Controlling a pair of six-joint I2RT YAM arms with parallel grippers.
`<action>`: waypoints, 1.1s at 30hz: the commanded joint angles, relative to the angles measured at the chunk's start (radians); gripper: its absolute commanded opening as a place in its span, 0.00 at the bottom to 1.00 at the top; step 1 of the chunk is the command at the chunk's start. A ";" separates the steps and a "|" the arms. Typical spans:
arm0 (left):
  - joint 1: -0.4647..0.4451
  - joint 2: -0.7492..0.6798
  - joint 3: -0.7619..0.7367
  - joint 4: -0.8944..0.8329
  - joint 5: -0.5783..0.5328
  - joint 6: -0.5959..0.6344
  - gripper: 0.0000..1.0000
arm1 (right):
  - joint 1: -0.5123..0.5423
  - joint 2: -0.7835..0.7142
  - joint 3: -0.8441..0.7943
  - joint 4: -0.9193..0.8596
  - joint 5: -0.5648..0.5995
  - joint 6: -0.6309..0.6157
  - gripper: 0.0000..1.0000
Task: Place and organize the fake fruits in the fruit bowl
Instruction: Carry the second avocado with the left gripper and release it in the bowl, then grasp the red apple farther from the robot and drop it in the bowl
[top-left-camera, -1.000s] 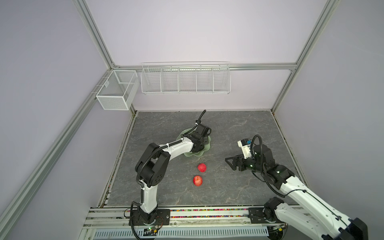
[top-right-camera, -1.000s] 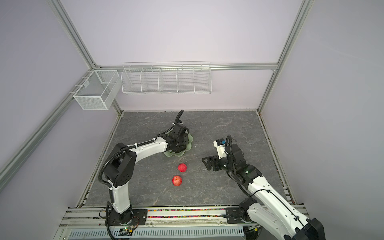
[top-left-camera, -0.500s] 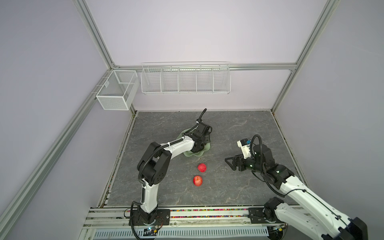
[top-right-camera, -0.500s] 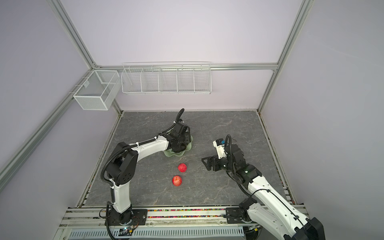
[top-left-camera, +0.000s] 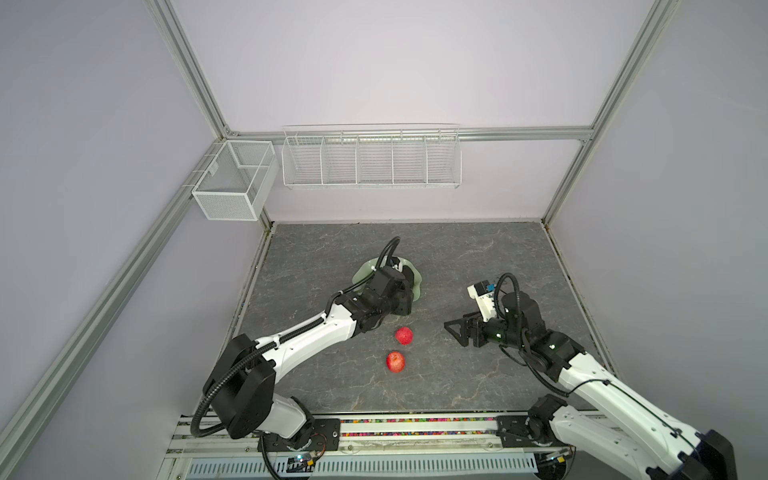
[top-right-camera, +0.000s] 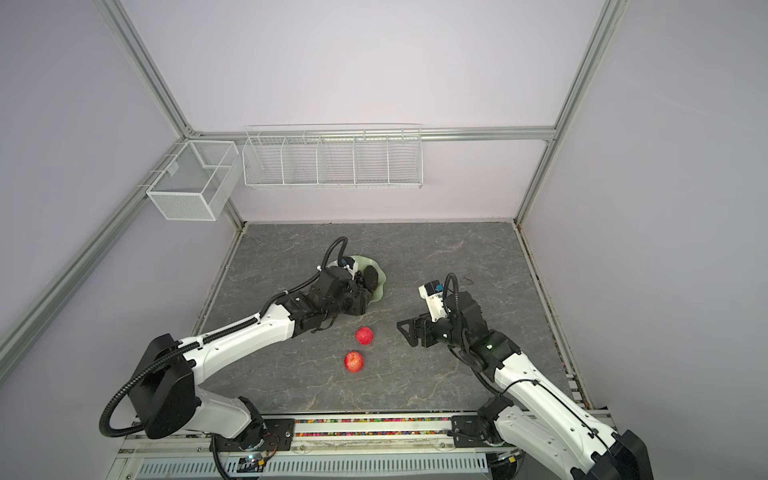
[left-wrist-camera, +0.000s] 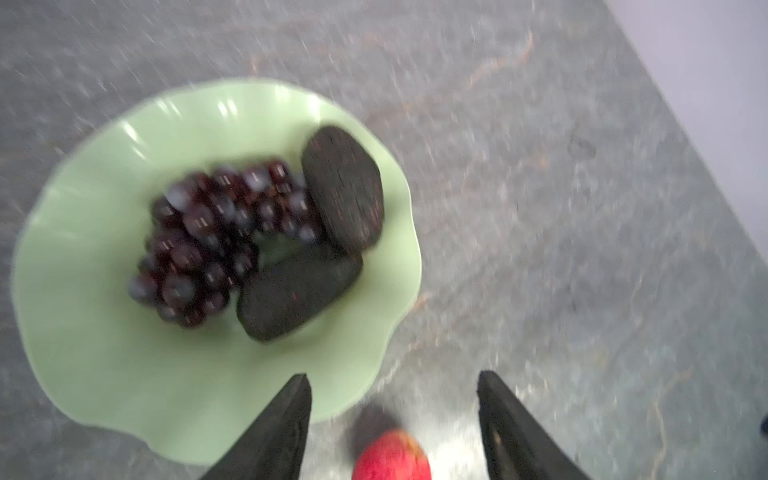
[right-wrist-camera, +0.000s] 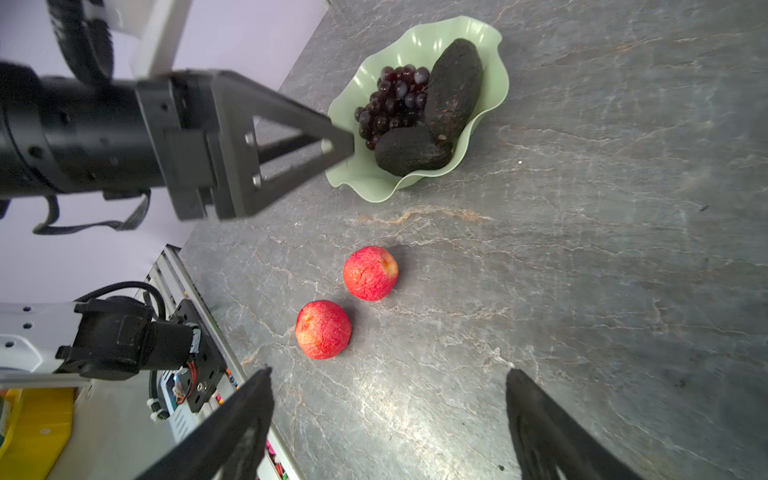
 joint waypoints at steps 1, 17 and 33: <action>-0.026 -0.037 -0.076 -0.056 0.082 0.026 0.64 | 0.023 -0.014 -0.040 0.046 -0.019 0.025 0.88; -0.072 0.101 -0.048 -0.084 0.049 0.080 0.68 | 0.073 -0.061 -0.048 0.009 0.030 0.020 0.88; -0.072 0.193 -0.018 -0.054 0.100 0.089 0.45 | 0.073 -0.007 -0.008 -0.004 0.035 -0.017 0.89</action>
